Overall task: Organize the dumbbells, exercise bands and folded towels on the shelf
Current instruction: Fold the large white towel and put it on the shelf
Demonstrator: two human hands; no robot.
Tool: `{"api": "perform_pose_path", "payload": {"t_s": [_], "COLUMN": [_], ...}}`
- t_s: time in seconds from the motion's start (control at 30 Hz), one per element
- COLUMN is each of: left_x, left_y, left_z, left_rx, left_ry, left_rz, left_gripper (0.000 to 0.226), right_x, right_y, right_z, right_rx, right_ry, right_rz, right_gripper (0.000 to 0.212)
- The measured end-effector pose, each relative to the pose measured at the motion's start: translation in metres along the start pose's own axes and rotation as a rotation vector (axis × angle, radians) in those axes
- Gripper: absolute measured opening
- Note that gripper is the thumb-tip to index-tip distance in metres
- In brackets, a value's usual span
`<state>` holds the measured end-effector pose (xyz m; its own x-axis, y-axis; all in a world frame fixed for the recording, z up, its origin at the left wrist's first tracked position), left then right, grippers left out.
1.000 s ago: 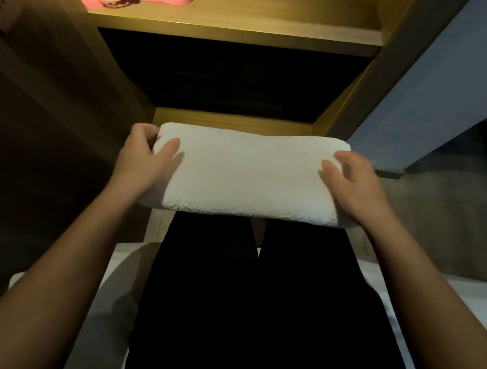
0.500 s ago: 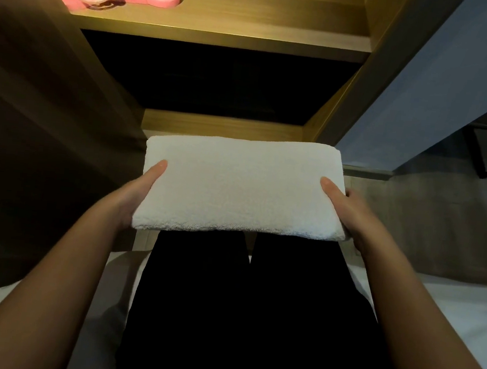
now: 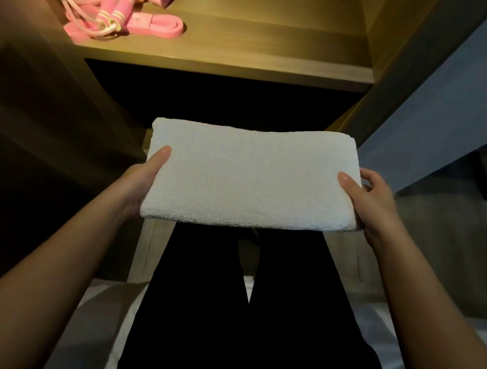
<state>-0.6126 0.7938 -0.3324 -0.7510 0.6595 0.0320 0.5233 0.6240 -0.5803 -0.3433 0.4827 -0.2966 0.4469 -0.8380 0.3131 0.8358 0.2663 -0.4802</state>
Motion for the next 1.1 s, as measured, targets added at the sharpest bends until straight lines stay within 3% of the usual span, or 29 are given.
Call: {"api": "perform_pose_path", "payload": {"t_s": [0.13,0.27,0.4,0.5,0.67,0.77,0.93,1.0,1.1], "left_x": [-0.017,-0.022,-0.04,-0.046,-0.051,-0.058,-0.061,-0.069,-0.104], "left_y": [0.029,0.064,0.096,0.125,0.173,0.184,0.182,0.165,0.117], "left_z": [-0.069,-0.145,-0.221,-0.258,-0.238,-0.231,-0.241,-0.255,-0.268], "left_rx": [-0.127,-0.197,-0.356,-0.419,-0.325,-0.364,-0.384,-0.548,-1.029], "left_ry": [0.01,0.076,0.058,0.065,0.341,0.413,0.536,0.638,0.94], "left_rz": [-0.025,-0.085,-0.085,-0.149,-0.264,-0.267,-0.339,-0.376,-0.282], "left_gripper": [0.037,0.061,0.029,0.034,0.062,0.057,0.055,0.047,0.057], "right_x": [0.007,0.012,0.013,0.005,-0.016,-0.019,-0.016,-0.014,-0.018], "right_y": [0.036,0.071,0.104,0.129,0.171,0.185,0.189,0.182,0.158], "right_z": [0.056,0.121,0.175,0.201,0.187,0.167,0.177,0.185,0.193], "right_rx": [0.094,0.167,0.249,0.28,0.202,0.159,0.238,0.298,0.452], "right_ry": [0.011,0.01,0.043,0.078,0.048,0.057,-0.043,-0.248,-0.541], "right_rz": [-0.048,-0.076,-0.1,-0.067,-0.019,-0.035,-0.122,-0.188,-0.238], "right_gripper": [0.032,0.037,0.04,0.043,0.047,0.045,0.037,0.038,0.059]}}
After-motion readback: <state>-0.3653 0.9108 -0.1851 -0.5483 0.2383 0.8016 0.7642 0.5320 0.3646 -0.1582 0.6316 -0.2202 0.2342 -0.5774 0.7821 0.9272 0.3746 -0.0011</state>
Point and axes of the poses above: each hand's wrist, its own y-axis towards the middle knuckle, its own x-axis out of the back of the hand, z = x × y, the point moved 10 cm from there along y, towards the middle knuckle, and after that the axes turned 7 degrees about -x, right-handed, at the moved point
